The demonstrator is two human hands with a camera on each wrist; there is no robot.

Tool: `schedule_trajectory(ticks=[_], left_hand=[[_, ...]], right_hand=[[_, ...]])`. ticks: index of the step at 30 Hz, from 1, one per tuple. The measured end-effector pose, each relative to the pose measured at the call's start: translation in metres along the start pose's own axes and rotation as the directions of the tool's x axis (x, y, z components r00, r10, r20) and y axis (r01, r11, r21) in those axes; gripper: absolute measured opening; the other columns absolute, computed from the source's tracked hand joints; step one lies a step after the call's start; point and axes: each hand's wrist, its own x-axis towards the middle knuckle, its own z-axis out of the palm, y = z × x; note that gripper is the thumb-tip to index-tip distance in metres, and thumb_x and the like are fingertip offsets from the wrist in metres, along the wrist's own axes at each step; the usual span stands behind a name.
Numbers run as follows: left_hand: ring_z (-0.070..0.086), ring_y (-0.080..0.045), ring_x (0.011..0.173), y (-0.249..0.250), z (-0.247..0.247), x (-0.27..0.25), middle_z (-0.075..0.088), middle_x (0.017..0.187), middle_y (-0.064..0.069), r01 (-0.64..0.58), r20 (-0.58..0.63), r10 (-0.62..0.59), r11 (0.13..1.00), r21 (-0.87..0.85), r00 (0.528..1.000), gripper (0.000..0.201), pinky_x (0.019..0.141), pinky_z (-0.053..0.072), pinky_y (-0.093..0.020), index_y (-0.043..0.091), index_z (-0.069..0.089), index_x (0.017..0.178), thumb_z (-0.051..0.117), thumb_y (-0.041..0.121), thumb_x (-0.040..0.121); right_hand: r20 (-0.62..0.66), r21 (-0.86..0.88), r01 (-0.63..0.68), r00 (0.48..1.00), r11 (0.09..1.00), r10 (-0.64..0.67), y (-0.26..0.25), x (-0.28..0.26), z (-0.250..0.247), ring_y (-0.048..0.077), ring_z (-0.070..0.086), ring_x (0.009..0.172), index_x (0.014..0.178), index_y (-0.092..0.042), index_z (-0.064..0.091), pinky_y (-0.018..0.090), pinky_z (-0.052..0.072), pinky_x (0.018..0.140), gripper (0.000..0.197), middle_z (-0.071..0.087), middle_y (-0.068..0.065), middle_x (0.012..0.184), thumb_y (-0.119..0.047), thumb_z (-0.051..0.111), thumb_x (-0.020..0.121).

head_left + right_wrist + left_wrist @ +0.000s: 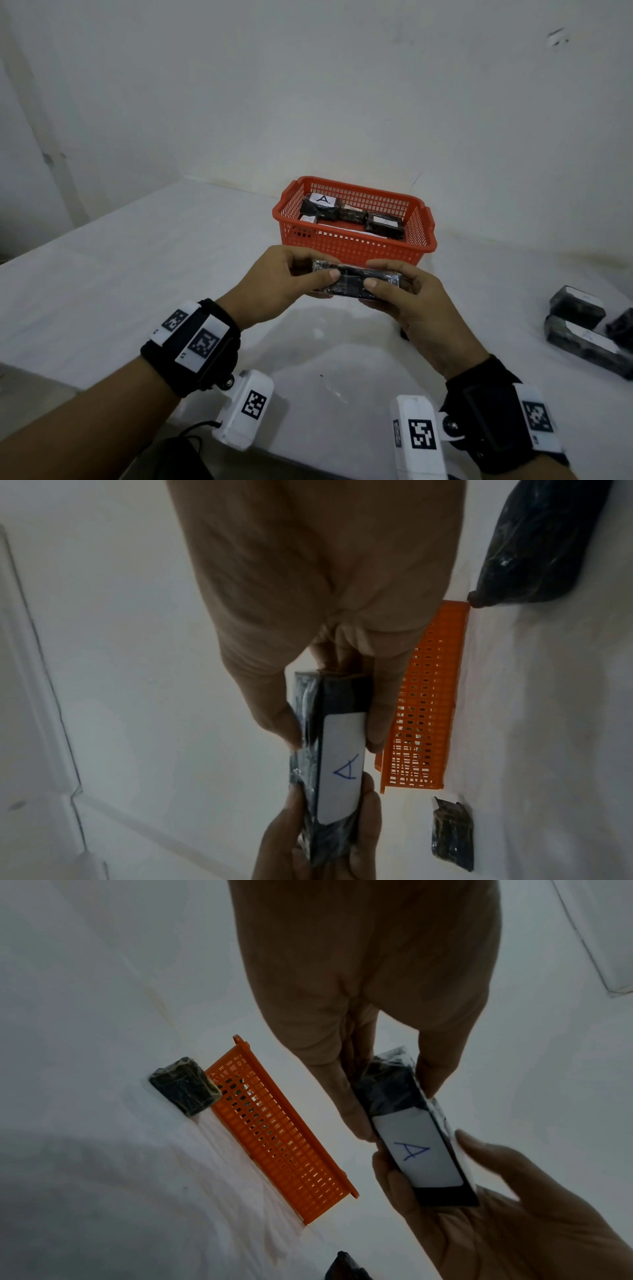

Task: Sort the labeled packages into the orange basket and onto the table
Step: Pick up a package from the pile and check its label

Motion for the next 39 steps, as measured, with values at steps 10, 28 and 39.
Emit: schedule_trajectory(ticks=[10, 28, 39], left_hand=[[0.076, -0.016, 0.100, 0.000, 0.000, -0.001, 0.079, 0.108, -0.002, -0.014, -0.012, 0.014, 0.999, -0.037, 1.000, 0.021, 0.081, 0.060, -0.023, 0.008, 0.074, 0.117, 0.065, 0.011, 0.098], [0.074, -0.015, 0.108, -0.001, 0.000, 0.001, 0.078, 0.115, 0.001, -0.036, 0.033, 0.035, 0.999, 0.034, 0.999, 0.037, 0.094, 0.059, -0.029, 0.012, 0.071, 0.123, 0.077, 0.003, 0.088], [0.073, -0.019, 0.110, -0.001, 0.006, 0.001, 0.076, 0.120, -0.001, 0.043, 0.024, -0.042, 0.999, -0.026, 0.999, 0.034, 0.092, 0.061, -0.030, 0.014, 0.068, 0.128, 0.071, 0.015, 0.095]], right_hand=[[0.008, -0.074, 0.022, 1.000, 0.997, -0.022, 0.000, -0.002, -0.002, 0.028, 0.074, 0.111, 0.114, -0.012, 0.075, 0.042, 0.060, 0.097, 0.040, 0.079, 0.007, 0.114, -0.018, 0.085, 0.076], [0.006, -0.014, -0.031, 0.999, 0.999, 0.031, -0.001, -0.005, -0.006, 0.027, 0.076, 0.107, 0.119, -0.008, 0.072, 0.033, 0.064, 0.082, 0.041, 0.078, 0.009, 0.117, -0.015, 0.081, 0.080], [-0.062, 0.044, -0.053, 0.997, 0.998, 0.056, -0.004, 0.003, -0.005, 0.032, 0.077, 0.106, 0.119, 0.001, 0.071, 0.038, 0.064, 0.090, 0.025, 0.078, 0.015, 0.115, -0.003, 0.071, 0.094]])
